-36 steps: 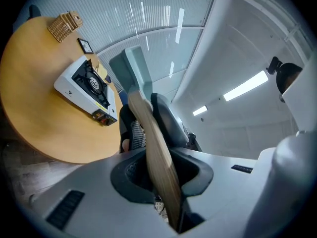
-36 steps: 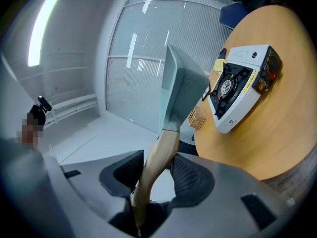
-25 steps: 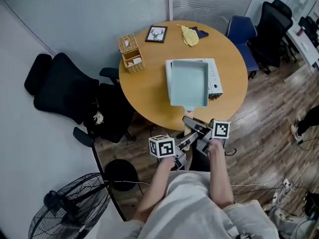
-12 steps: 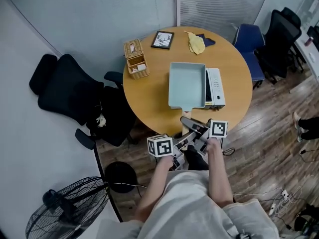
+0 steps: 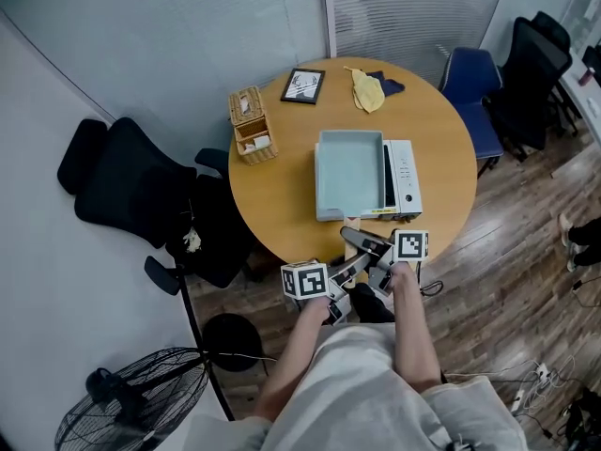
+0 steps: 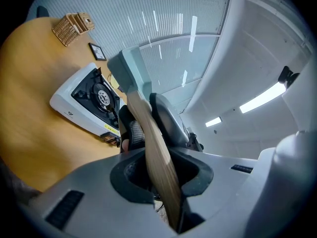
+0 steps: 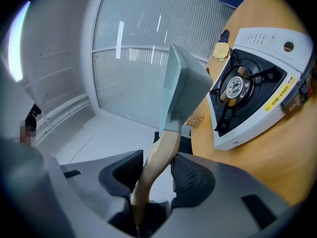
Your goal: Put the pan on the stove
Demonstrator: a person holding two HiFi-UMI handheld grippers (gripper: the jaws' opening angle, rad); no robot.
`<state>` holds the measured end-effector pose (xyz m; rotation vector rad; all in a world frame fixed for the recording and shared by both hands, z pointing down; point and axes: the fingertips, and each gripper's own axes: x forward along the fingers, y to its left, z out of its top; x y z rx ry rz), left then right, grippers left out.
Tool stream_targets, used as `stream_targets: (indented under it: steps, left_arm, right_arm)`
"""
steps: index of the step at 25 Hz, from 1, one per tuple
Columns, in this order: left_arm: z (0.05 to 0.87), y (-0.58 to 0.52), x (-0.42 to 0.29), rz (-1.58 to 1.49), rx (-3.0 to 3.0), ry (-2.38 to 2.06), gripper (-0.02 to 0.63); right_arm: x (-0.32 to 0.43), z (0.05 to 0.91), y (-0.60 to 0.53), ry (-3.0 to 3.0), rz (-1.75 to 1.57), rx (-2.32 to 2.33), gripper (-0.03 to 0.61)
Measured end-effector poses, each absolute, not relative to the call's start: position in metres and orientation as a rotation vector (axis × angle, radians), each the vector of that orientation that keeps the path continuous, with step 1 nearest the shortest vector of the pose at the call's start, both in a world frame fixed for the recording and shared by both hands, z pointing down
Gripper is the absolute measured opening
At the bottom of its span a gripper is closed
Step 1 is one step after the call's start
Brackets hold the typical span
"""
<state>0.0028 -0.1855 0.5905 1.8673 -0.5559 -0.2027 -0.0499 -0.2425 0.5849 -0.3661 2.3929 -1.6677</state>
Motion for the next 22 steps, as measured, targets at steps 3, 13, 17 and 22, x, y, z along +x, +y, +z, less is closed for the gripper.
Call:
stream_targets:
  steps: [3,13,17,22]
  left_arm:
    - [0.596,-0.194,0.011,-0.203,1.849,-0.562,0.091]
    - [0.612,-0.221,0.033,-0.169,1.778,-0.584,0.089]
    - [0.622,-0.233,0.036,-0.153,1.751,-0.598,0.089]
    - [0.634,-0.244,0.041,-0.16,1.702,-0.604,0.089]
  right_arm:
    - [-0.04,0.594,-0.25,2.404,-1.692,-0.391,0.183]
    - [-0.021,0.614,-0.276,2.343,-1.777,-0.353,0.186]
    - [-0.018,0.628,-0.288,2.329,-1.802,-0.344,0.187]
    - [-0.011,0.647,-0.297,2.31,-1.903,-0.402,0.19]
